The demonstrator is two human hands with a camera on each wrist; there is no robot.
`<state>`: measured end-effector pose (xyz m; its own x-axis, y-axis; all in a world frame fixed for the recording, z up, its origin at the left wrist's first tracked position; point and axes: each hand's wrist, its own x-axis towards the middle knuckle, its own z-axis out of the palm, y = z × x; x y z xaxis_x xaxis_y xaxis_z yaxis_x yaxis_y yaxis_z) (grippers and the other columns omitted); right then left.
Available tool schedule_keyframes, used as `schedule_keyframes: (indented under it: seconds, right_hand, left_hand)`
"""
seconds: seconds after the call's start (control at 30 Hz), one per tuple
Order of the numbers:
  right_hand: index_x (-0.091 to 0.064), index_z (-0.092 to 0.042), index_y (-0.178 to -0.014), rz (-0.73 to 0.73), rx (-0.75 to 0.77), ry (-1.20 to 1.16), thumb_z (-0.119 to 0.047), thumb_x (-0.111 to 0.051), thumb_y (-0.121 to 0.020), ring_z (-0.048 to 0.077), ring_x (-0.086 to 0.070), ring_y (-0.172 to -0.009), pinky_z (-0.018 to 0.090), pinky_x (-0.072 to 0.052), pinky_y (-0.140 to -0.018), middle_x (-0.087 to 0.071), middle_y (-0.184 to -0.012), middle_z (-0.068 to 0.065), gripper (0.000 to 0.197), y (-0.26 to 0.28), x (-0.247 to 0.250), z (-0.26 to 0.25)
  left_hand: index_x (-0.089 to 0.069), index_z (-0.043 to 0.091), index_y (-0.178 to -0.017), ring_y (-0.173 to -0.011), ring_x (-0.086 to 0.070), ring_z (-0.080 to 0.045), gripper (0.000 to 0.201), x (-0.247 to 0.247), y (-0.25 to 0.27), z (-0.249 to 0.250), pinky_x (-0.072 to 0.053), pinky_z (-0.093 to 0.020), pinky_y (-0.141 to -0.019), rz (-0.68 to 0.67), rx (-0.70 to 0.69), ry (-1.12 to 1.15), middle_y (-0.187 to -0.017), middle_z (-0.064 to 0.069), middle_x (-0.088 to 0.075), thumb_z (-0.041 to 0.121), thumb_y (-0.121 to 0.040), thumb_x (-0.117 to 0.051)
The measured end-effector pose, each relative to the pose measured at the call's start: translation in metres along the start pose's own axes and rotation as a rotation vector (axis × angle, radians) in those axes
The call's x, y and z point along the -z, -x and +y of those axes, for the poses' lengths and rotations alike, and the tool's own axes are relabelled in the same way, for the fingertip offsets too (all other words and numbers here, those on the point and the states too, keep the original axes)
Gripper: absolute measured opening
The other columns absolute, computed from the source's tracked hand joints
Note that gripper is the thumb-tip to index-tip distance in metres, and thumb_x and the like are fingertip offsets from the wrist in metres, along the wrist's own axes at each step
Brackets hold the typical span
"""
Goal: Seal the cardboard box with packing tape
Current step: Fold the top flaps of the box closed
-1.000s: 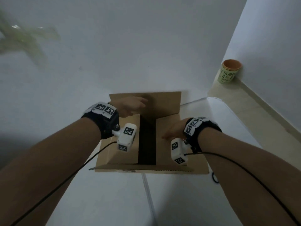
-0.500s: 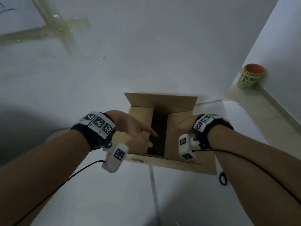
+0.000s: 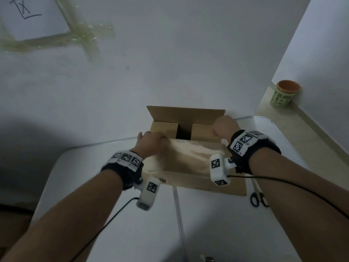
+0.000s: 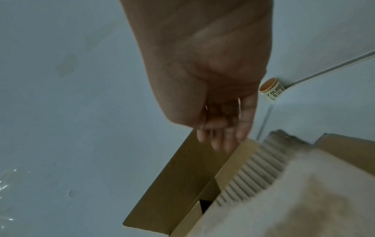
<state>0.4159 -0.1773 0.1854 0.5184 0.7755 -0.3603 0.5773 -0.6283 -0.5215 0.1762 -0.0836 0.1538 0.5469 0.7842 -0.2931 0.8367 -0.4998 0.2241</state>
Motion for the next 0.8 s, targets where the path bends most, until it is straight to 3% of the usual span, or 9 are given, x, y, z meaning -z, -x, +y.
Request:
schedule_keyframes:
  seconds: [0.07,0.17,0.27,0.33,0.43,0.53,0.63,0.73,0.8]
  right_hand:
    - [-0.064,-0.005,-0.081,0.245,0.025,-0.062,-0.005,-0.043,-0.087,0.031,-0.064,-0.096,0.035,-0.053,-0.082,-0.065,-0.095,0.012,0.022,0.009,-0.004,0.009]
    - [-0.062,-0.008,-0.095,0.461,0.117,-0.179,0.003,-0.042,-0.083,0.021,-0.054,-0.090,0.029,-0.044,-0.075,-0.057,-0.108,0.008,0.025,0.019,-0.015,0.021]
    - [-0.055,-0.009,-0.107,0.595,0.262,-0.196,0.009,-0.046,-0.079,0.026,-0.051,-0.108,0.033,-0.045,-0.086,-0.047,-0.123,0.008,0.035,0.016,-0.029,0.026]
    - [-0.049,-0.014,-0.120,0.631,0.305,-0.109,0.001,-0.051,-0.083,0.027,-0.041,-0.124,0.039,-0.039,-0.100,-0.039,-0.138,0.004,0.040,0.011,-0.036,0.023]
    - [-0.036,-0.021,-0.140,0.547,0.340,0.011,-0.025,-0.047,-0.095,0.022,-0.018,-0.143,0.044,-0.018,-0.114,-0.023,-0.155,-0.004,0.047,-0.001,-0.039,0.008]
    - [-0.022,-0.021,-0.149,0.435,0.311,0.115,-0.040,-0.034,-0.099,0.021,-0.004,-0.148,0.046,-0.002,-0.118,-0.015,-0.159,-0.004,0.055,-0.018,-0.042,-0.002]
    - [-0.028,-0.021,-0.147,0.404,0.245,0.188,-0.045,-0.025,-0.100,0.024,-0.014,-0.146,0.050,-0.001,-0.116,-0.035,-0.152,0.004,0.052,-0.031,-0.043,-0.008]
    - [-0.061,-0.017,-0.111,0.381,0.215,0.242,-0.038,-0.022,-0.101,0.029,-0.055,-0.113,0.047,-0.026,-0.107,-0.064,-0.114,0.011,0.045,-0.030,-0.047,-0.009]
    - [-0.063,-0.015,-0.094,0.266,0.147,0.214,-0.033,-0.027,-0.099,0.030,-0.058,-0.104,0.041,-0.039,-0.094,-0.063,-0.109,0.010,0.041,-0.027,-0.061,0.004]
  left_hand:
    - [-0.034,0.038,-0.142,-0.146,-0.014,-0.029,0.054,-0.029,0.005,0.000,-0.006,-0.062,-0.113,0.052,0.086,0.063,-0.157,0.005,-0.026,0.045,-0.091,-0.052]
    - [-0.004,0.049,-0.149,-0.149,0.010,-0.030,0.072,-0.056,0.010,-0.004,0.001,-0.067,-0.112,0.014,0.219,0.182,-0.161,0.013,0.010,0.052,-0.091,-0.046]
    - [-0.010,0.048,-0.146,-0.148,0.005,-0.035,0.078,-0.079,0.001,-0.027,-0.006,-0.065,-0.113,-0.020,0.280,0.249,-0.161,0.006,0.010,0.072,-0.080,-0.045]
    - [-0.014,0.044,-0.148,-0.148,0.003,-0.036,0.092,-0.090,-0.003,-0.039,-0.010,-0.061,-0.116,-0.033,0.235,0.223,-0.162,-0.004,0.006,0.087,-0.070,-0.040]
    - [-0.012,0.044,-0.150,-0.148,0.003,-0.035,0.093,-0.098,-0.006,-0.046,-0.010,-0.059,-0.117,0.005,0.214,0.254,-0.162,-0.006,0.006,0.086,-0.072,-0.039]
    - [-0.005,0.046,-0.147,-0.147,0.003,-0.039,0.093,-0.098,-0.004,-0.042,-0.011,-0.060,-0.116,-0.001,0.260,0.324,-0.162,-0.007,0.011,0.082,-0.072,-0.046]
    - [-0.005,0.044,-0.149,-0.147,0.000,-0.040,0.092,-0.096,-0.004,-0.039,-0.013,-0.059,-0.115,0.025,0.299,0.368,-0.162,-0.005,0.009,0.074,-0.076,-0.054]
    - [-0.003,0.045,-0.149,-0.148,-0.003,-0.038,0.094,-0.100,-0.007,-0.042,-0.015,-0.059,-0.115,0.048,0.289,0.372,-0.162,-0.004,0.008,0.074,-0.076,-0.055]
    - [-0.002,0.042,-0.150,-0.147,-0.007,-0.037,0.097,-0.105,-0.010,-0.047,-0.019,-0.058,-0.114,0.052,0.277,0.391,-0.162,-0.003,0.008,0.074,-0.075,-0.055]
